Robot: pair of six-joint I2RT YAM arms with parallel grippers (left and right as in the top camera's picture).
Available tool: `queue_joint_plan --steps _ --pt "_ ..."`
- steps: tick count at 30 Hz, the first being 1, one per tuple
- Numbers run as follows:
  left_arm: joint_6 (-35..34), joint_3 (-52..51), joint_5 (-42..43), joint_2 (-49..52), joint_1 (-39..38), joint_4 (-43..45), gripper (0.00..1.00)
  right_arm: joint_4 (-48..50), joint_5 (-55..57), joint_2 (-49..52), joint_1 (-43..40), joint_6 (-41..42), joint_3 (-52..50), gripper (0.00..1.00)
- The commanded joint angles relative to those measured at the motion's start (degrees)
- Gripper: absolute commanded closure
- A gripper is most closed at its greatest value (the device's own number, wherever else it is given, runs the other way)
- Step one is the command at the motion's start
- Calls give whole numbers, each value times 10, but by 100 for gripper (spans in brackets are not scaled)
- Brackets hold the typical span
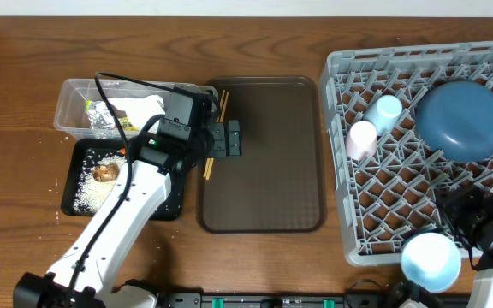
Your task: Sort waste into correct bins and load items into the dishwasher rack
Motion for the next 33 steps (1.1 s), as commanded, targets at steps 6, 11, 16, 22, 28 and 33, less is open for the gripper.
queue_joint_plan --steps 6,11,16,22,28,33 --pt "5 15 -7 5 2 0 2 -22 3 21 4 -60 4 96" --pt "5 15 -7 5 2 0 2 -62 14 21 4 -42 19 67" --pt "5 15 -7 5 2 0 2 -135 96 21 4 -42 20 44" --pt "6 15 -7 5 2 0 2 -192 165 21 4 21 19 51" --pt "6 15 -7 5 2 0 2 -186 196 21 4 74 5 53" --pt "6 15 -7 5 2 0 2 -147 197 21 4 97 -26 54"
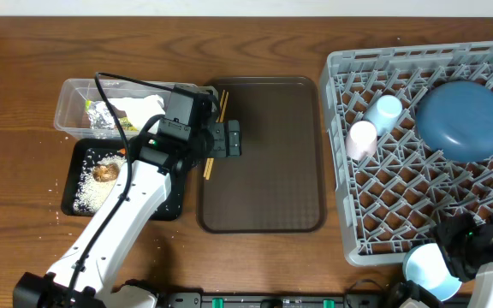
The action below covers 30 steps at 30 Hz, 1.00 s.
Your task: Sort waste into correct bins and load items into the dishwasher rack
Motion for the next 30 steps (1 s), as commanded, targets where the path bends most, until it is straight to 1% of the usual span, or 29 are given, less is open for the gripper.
queue_joint_plan --steps 1,6,16,22,30 --pt "5 15 -7 5 2 0 2 19 18 -1 4 38 -28 54" --pt "5 15 -7 5 2 0 2 58 11 5 4 54 -66 57" --pt "5 15 -7 5 2 0 2 72 16 11 6 61 -80 59" --pt "5 15 -7 5 2 0 2 108 16 12 6 68 -130 61" --pt "5 15 -7 5 2 0 2 160 35 12 6 69 -184 61"
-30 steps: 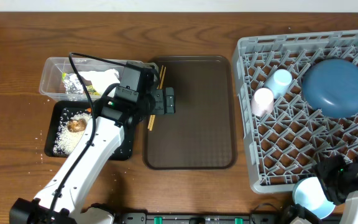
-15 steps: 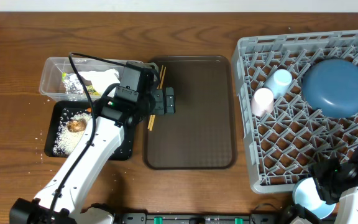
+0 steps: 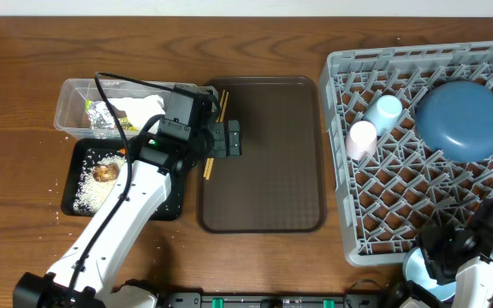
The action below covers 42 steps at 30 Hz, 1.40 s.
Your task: Sort waste into correct bins and load items into the dishwasher rack
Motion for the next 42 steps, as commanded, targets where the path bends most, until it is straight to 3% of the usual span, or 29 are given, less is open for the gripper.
queue_joint_plan --steps 1,3,7,12,15,23,30,42 --pt "5 15 -7 5 2 0 2 17 17 0 6 8 -20 61" --pt "6 15 -7 5 2 0 2 31 17 0 6 8 -30 66" --pt "6 15 -7 5 2 0 2 42 15 0 6 8 -35 86" --pt "5 15 -7 5 2 0 2 45 15 0 6 8 -35 89" --pt "5 15 -7 5 2 0 2 46 15 0 6 8 -35 99" --pt "6 15 -7 5 2 0 2 49 -5 0 6 2 -35 99" --pt "5 15 -7 5 2 0 2 52 -108 -3 6 -90 -33 99" --pt "6 15 -7 5 2 0 2 50 -224 -48 6 -164 -33 99"
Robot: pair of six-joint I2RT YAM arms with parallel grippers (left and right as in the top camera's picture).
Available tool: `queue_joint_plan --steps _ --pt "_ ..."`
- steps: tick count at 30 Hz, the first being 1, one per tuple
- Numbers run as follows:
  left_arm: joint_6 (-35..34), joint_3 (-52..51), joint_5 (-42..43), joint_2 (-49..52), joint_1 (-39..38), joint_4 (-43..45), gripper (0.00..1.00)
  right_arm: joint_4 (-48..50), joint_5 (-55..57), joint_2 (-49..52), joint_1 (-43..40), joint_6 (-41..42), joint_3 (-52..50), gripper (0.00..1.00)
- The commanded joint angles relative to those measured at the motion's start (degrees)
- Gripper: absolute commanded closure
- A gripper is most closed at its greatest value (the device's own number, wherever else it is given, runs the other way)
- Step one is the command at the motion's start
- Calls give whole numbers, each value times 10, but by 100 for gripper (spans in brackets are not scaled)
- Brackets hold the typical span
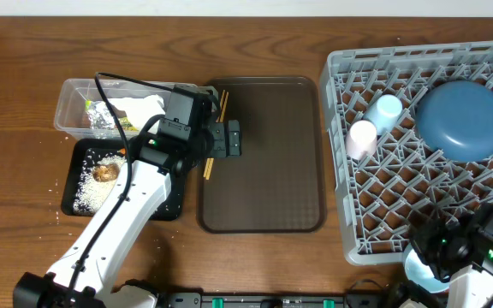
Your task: Sort waste into correct bins and load items into the dishwasher rack
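The grey dishwasher rack (pixel 349 197) on the right holds a dark blue bowl (pixel 460 120), a light blue cup (pixel 388 109) and a pink cup (pixel 362 137). At the rack's front edge my right gripper (pixel 442 250) covers most of a light blue bowl (pixel 416 270), apparently gripping its rim. My left gripper (pixel 232 139) hovers over the left side of the brown tray (pixel 272 171), just right of the wooden chopsticks (pixel 210 164); how its jaws stand is unclear.
A clear bin (pixel 68 107) with foil and wrappers stands left of the tray. In front of it is a black container (pixel 171 205) with rice and food scraps. Rice grains are scattered on the wooden table (pixel 15 171).
My right gripper has shifted left over the light blue bowl and hides more of it. The left arm and the chopsticks stay where they were.
The light blue bowl first showed fully at the rack's front edge, with my right gripper to its right. At each later moment the gripper was further left and lower, with the bowl slipping past the front edge under it. The left arm never moved.
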Motion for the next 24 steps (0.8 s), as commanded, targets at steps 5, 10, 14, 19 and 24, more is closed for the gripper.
queue_joint_plan --steps 5,10,14,19,24 --pt "5 15 -7 5 2 0 2 0 -132 -29 6 -33 -4 99" --pt "5 15 -7 5 2 0 2 -19 -132 -43 6 -41 25 99" --pt "5 15 -7 5 2 0 2 -43 -132 -49 6 -45 62 99" --pt "5 15 -7 5 2 0 2 -73 -135 -50 6 -49 110 99" --pt "5 15 -7 5 2 0 2 -76 -181 -50 6 -55 133 99"
